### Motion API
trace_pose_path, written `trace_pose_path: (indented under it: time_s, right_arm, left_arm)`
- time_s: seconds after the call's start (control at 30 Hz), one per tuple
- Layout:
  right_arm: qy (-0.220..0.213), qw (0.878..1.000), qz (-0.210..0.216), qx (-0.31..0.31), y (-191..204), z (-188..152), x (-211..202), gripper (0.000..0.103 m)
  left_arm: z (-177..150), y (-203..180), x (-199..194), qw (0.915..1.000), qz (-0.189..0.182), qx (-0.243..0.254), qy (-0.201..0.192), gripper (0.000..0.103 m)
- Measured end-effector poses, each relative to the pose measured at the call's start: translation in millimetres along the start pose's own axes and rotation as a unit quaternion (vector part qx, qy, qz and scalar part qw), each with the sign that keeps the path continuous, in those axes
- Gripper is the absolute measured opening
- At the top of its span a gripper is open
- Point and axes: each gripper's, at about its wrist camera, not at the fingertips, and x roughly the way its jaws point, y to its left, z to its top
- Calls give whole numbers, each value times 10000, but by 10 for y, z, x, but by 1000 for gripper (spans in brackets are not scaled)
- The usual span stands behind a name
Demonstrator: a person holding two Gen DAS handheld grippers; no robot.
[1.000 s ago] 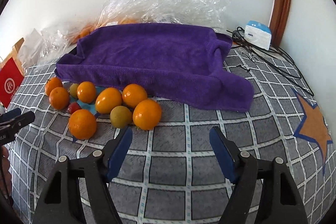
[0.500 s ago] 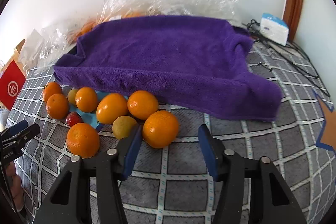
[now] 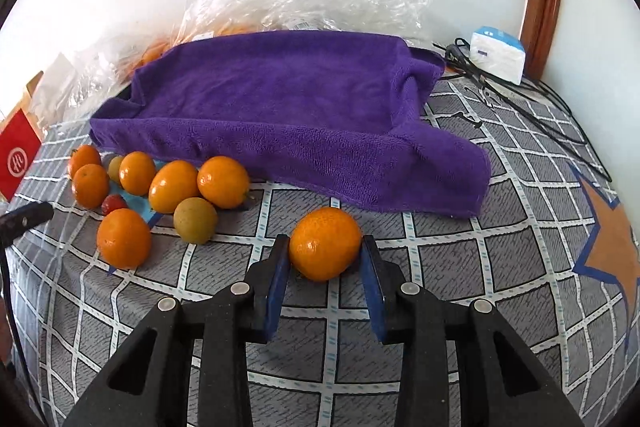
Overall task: Organize fruits
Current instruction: 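Grasp a large orange with the left tool while the right tool grasps an orange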
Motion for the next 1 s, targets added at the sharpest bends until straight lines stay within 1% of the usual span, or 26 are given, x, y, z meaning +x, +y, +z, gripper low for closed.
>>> trace_pose_path:
  time_s: [0.07, 0.17, 0.23, 0.3, 0.37, 0.43, 0.5, 0.53, 0.6, 0.63, 0.67, 0.83, 1.0]
  right_arm:
    - [-27, 10000, 53, 38, -16, -1, -4, 35]
    - [6, 9998, 121, 141, -49, 3, 18, 35]
    - [-12, 9996, 197, 202, -80, 6, 15, 35]
    - [-27, 9993, 267, 261, -99, 5, 13, 35]
    - [-34, 9990, 300, 327, -125, 5, 12, 35]
    - [-33, 9989, 296, 364, -142, 6, 17, 35]
    - [-20, 9988, 307, 380, -144, 9, 24, 35]
    - [-14, 9988, 314, 384, -142, 7, 25, 35]
    - [-6, 9987, 339, 390, -145, 9, 31, 35]
    - [-8, 9986, 346, 394, -148, 9, 32, 35]
    - [-8, 9986, 352, 399, -149, 10, 34, 35]
    - [-5, 9988, 327, 375, -155, 8, 39, 35]
    - [-19, 9988, 316, 360, -149, 4, 32, 35]
  left_arm:
    - [91, -34, 51, 10000, 40, -6, -32, 66]
    - [187, -39, 115, 9994, -132, -296, -99, 66]
    - [234, -98, 168, 9994, -151, -235, -201, 66]
    - [270, -157, 270, 9997, -5, -208, -82, 66]
    - [281, -157, 367, 9993, -116, -357, 94, 66]
    - [291, -131, 414, 9984, -167, -529, 137, 63]
    - [300, -107, 462, 9979, -168, -589, 219, 58]
    - [301, -89, 484, 9975, -196, -633, 245, 57]
    - [301, -59, 524, 9966, -253, -711, 317, 50]
    - [299, -57, 527, 9963, -329, -719, 326, 47]
    - [296, -59, 524, 9958, -449, -726, 339, 41]
    - [281, -45, 463, 9952, -483, -761, 380, 40]
    - [261, 2, 260, 9962, -351, -748, 258, 40]
